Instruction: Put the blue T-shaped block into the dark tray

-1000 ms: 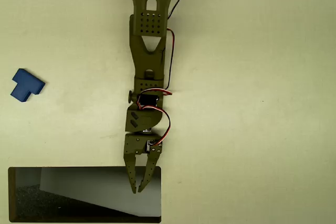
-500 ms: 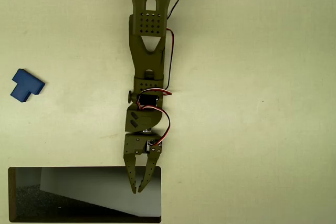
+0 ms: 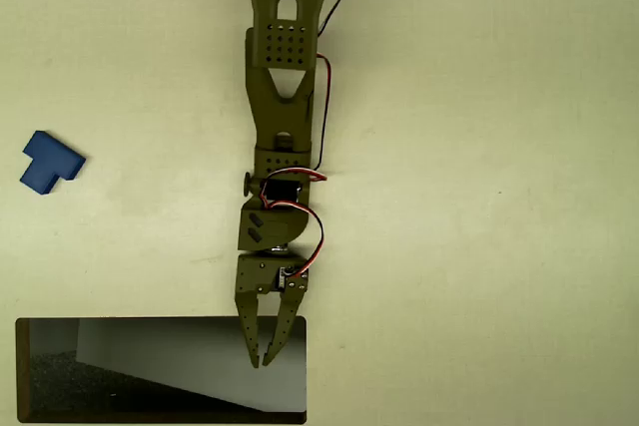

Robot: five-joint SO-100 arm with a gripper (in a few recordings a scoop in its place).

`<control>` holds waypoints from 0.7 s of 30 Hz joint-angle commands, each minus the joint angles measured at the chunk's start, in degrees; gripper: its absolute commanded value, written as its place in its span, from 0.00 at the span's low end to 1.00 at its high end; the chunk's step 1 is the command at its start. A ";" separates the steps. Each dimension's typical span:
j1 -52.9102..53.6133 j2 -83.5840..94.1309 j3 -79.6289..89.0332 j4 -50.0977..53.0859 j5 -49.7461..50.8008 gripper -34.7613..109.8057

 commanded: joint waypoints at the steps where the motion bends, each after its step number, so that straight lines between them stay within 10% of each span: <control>1: 0.62 -0.18 0.09 -1.76 -0.70 0.24; 16: -0.26 -0.26 -2.37 -0.62 3.43 0.24; 21: -0.79 2.02 -25.31 29.00 13.54 0.24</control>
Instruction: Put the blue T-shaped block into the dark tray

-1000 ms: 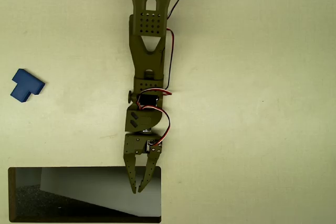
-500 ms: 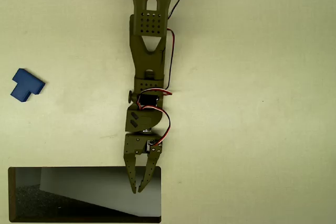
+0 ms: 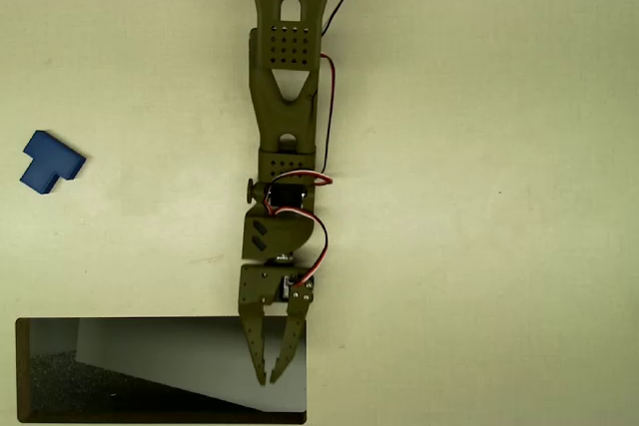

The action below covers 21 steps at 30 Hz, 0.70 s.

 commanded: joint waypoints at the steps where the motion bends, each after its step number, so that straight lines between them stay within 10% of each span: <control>1: 0.62 3.25 -11.25 20.13 3.87 0.24; 16: 7.38 51.94 1.85 119.18 -8.79 0.24; 21: 11.51 65.74 23.91 122.87 -13.62 0.24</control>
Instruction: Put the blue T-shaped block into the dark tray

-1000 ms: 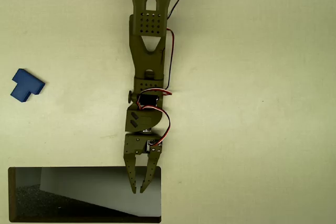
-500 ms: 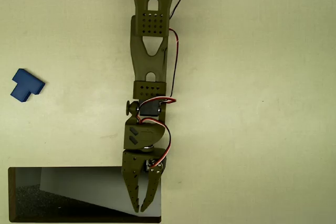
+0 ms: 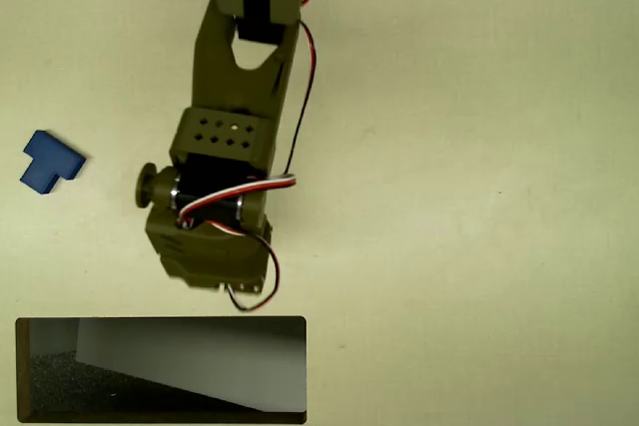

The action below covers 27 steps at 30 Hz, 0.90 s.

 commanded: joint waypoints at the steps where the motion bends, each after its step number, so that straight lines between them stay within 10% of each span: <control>1: 4.04 11.60 9.49 3.52 -5.62 0.24; 14: 30.41 19.86 46.76 -27.42 -49.39 0.24; 27: 47.55 -0.26 27.86 -30.15 -76.64 0.24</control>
